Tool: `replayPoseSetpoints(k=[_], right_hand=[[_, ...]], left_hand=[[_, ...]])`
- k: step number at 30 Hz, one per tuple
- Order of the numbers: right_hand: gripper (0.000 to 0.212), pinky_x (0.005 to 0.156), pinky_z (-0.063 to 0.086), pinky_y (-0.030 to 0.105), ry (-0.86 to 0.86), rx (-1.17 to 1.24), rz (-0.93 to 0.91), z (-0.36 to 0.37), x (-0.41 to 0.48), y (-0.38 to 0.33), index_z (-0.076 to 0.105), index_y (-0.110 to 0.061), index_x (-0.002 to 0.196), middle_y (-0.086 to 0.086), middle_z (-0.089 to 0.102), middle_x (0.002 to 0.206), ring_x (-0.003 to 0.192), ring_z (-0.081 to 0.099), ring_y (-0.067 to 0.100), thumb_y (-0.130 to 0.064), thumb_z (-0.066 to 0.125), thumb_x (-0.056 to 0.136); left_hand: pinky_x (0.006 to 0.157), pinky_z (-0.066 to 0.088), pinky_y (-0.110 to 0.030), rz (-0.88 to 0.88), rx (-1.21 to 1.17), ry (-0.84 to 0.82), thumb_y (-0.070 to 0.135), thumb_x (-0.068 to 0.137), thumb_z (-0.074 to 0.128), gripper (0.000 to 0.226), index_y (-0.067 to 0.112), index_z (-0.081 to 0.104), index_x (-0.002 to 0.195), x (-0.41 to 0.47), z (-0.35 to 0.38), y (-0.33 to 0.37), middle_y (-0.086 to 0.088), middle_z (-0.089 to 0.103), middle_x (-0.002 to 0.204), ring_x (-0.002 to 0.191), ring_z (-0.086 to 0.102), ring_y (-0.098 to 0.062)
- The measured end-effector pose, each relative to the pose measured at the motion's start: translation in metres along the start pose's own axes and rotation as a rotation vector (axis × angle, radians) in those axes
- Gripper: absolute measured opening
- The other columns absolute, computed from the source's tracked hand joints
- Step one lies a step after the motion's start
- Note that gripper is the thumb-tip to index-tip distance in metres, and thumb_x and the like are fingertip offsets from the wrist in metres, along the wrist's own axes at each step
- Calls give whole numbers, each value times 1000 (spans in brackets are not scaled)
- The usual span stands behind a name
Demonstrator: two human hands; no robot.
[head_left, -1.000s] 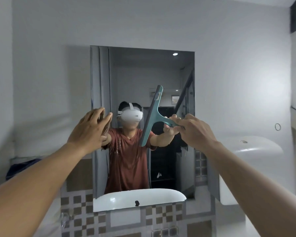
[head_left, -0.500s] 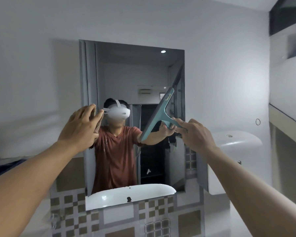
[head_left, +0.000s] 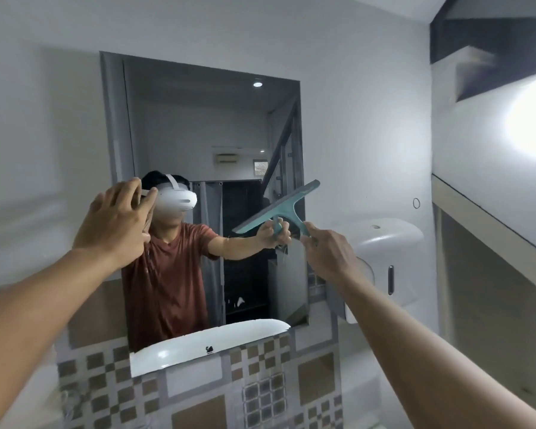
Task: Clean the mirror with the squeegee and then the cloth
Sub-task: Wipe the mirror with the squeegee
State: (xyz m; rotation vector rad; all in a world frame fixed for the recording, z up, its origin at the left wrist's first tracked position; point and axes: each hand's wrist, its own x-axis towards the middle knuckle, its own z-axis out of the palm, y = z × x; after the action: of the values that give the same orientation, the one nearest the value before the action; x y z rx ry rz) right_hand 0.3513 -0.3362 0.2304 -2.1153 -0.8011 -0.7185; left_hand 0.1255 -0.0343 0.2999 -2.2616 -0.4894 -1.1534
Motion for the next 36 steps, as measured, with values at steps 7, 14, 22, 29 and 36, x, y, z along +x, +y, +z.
replayPoseSetpoints(k=[7,14,22,29,36], right_hand=[[33,72,48,36,18,287,193,33,-28,-26,60,-34,128,6,70,104,92,66,32,-36,43,100],[20,73,61,48,123,606,287,62,-48,-70,64,-25,106,0,68,75,72,71,26,-37,48,101],[13,62,54,30,143,879,357,101,-77,-122,68,-40,89,-5,60,53,53,62,11,-39,57,97],[28,47,41,14,94,908,327,136,-99,-152,69,-24,119,-9,51,50,43,49,2,-40,56,100],[53,88,58,30,-7,763,188,142,-116,-175,43,-27,149,-8,73,118,96,71,13,-40,57,100]], left_hand=[[100,42,-59,1,26,-31,30,63,90,95,13,45,145,2,-10,0,-17,39,142,126,38,-41],[92,49,-59,23,11,23,20,80,75,56,14,56,131,9,-26,-7,-15,48,133,119,46,-41],[105,42,-55,16,51,-23,23,81,77,73,14,44,146,22,-33,-17,-18,38,146,131,38,-42],[101,45,-57,53,87,-36,20,88,71,65,11,43,146,24,-34,-29,-16,39,149,133,40,-41],[103,45,-57,58,109,-56,18,89,70,63,10,43,146,27,-32,-35,-16,39,151,134,40,-41]])
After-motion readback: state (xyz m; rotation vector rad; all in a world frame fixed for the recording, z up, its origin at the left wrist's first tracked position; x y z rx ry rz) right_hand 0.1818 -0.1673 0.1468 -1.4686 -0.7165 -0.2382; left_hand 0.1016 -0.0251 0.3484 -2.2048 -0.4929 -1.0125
